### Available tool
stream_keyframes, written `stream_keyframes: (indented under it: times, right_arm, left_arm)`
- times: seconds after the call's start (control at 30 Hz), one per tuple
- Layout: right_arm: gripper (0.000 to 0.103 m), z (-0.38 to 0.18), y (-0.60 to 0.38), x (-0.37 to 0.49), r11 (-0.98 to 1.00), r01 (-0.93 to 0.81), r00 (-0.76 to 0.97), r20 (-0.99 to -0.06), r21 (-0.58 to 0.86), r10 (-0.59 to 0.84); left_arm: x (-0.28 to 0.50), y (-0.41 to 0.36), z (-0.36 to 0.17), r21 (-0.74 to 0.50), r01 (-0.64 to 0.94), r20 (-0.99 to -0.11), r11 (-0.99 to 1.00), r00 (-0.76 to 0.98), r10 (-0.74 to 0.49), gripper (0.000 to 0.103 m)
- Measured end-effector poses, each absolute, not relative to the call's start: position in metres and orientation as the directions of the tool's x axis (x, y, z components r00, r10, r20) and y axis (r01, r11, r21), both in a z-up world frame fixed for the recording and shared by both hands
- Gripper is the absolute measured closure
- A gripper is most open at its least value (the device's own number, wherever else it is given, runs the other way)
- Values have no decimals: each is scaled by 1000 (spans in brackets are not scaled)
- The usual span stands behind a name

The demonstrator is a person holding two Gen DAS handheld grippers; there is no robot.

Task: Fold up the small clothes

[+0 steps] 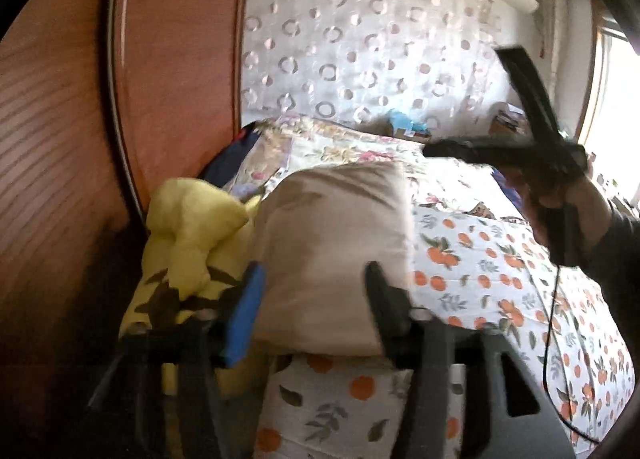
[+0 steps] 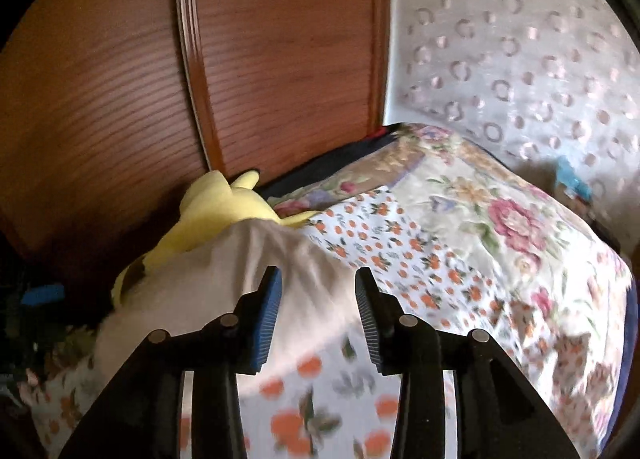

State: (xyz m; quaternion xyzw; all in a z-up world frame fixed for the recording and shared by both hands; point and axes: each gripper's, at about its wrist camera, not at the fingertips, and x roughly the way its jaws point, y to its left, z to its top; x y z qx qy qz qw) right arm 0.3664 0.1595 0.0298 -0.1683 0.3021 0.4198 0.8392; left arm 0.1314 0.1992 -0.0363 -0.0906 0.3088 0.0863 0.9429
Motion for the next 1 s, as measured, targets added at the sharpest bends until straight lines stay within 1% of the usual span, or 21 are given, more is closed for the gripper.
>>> stream_keyframes:
  times: [0.07, 0.13, 0.2, 0.43, 0.5, 0.53, 0.57, 0.73, 0.83, 1.0]
  right_arm:
    - [57, 33, 131, 340, 618, -786, 490, -632, -21, 601]
    - [54, 39, 99, 307, 653, -757, 525, -603, -8, 601]
    - [54, 41, 71, 279, 691, -723, 567, -578, -8, 587]
    - [52, 52, -21, 184, 799, -601, 673, -521, 30, 525]
    - [39, 60, -40, 159, 813, -580, 686, -506, 56, 523]
    - [26, 65, -49, 147, 821, -567, 699, -490, 66, 522]
    - [18, 70, -57, 133, 829, -556, 718, -465, 67, 519]
    - [17, 89, -86, 80, 875, -480, 799, -382, 58, 464]
    - [17, 94, -97, 48, 902, -427, 841, -341, 56, 420]
    - [17, 89, -98, 23, 923, -376, 869, -314, 81, 382]
  left_arm:
    - [130, 186, -26, -110, -190, -580, 976, 810, 92, 33]
    - [129, 167, -17, -97, -151, -570, 984, 819, 69, 30]
    - [127, 148, -8, -97, -111, -554, 989, 832, 39, 28]
    - [123, 83, 19, -88, -27, -509, 996, 861, -21, 27]
    - [119, 62, 28, -86, 6, -491, 996, 870, -48, 27]
    - [118, 56, 30, -84, 13, -487, 996, 872, -52, 27]
    - [116, 45, 35, -76, 27, -484, 997, 873, -60, 27]
    - [101, 6, 59, -45, 80, -443, 996, 892, -92, 27]
    - [88, -8, 70, -46, 94, -423, 994, 900, -105, 27]
    - [76, -22, 83, -42, 77, -414, 996, 906, -88, 27]
